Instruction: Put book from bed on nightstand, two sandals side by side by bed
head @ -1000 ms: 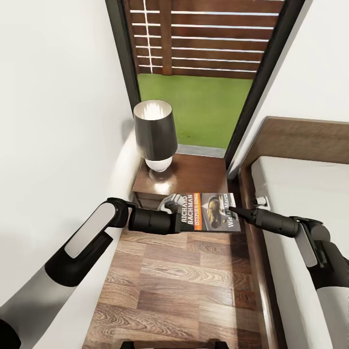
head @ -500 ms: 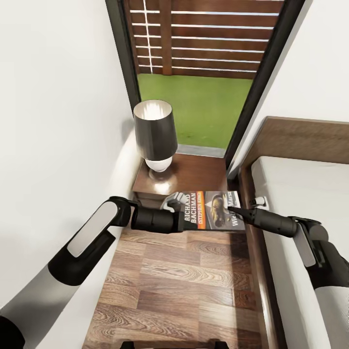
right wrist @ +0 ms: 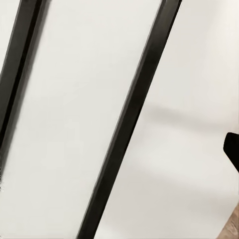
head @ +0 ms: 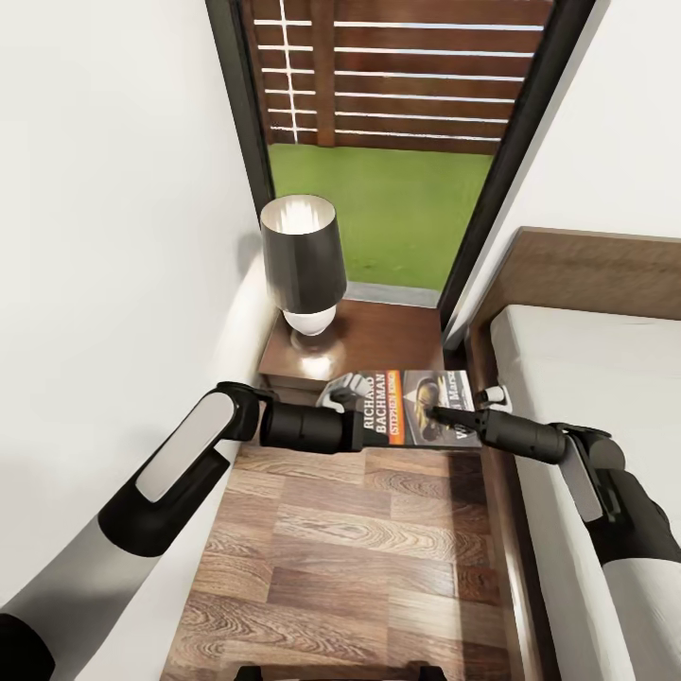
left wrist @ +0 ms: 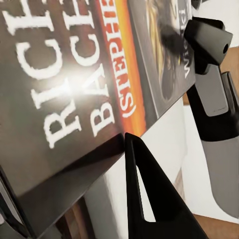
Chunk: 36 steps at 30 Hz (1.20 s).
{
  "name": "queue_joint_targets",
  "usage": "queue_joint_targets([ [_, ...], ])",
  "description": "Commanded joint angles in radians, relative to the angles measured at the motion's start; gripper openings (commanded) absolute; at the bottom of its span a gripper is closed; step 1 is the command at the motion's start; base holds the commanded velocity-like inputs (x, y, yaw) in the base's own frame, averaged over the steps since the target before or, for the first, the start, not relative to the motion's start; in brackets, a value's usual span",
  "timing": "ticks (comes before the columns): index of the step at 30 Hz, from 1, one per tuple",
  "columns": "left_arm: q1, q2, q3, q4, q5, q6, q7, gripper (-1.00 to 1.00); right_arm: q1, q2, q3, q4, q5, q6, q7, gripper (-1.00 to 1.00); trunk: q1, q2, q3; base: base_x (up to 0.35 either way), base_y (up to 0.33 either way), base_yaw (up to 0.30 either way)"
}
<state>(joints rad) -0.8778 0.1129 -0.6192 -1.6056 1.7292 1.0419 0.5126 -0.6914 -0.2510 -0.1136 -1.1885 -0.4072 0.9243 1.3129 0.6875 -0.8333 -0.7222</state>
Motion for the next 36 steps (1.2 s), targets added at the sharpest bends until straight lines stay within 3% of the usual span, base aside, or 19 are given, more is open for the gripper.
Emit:
queue_joint_targets([
  [1, -0.001, -0.001, -0.001, 0.000, 0.000, 0.000, 0.008, -1.00, 0.000, 0.002, 0.021, 0.000, -0.008, 0.010, 0.000, 1.00, 0.000, -0.001, -0.001, 0.000, 0.000, 0.000],
  [3, -0.001, -0.003, -0.001, 0.000, -0.005, 0.000, 0.007, -1.00, 0.000, 0.003, 0.025, 0.000, -0.008, 0.010, 0.000, 1.00, 0.000, -0.001, -0.001, 0.000, 0.000, 0.000],
  [4, -0.001, -0.003, -0.001, 0.000, -0.009, 0.000, 0.006, -1.00, 0.000, 0.004, 0.029, 0.000, -0.008, 0.010, -0.001, -1.00, 0.000, -0.001, -0.001, 0.000, 0.000, 0.000],
  [36, 0.001, 0.000, 0.000, 0.001, -0.025, 0.000, -0.003, -1.00, 0.000, 0.004, 0.032, 0.000, -0.010, 0.016, -0.036, -1.00, 0.000, -0.001, -0.001, 0.000, 0.000, 0.000],
])
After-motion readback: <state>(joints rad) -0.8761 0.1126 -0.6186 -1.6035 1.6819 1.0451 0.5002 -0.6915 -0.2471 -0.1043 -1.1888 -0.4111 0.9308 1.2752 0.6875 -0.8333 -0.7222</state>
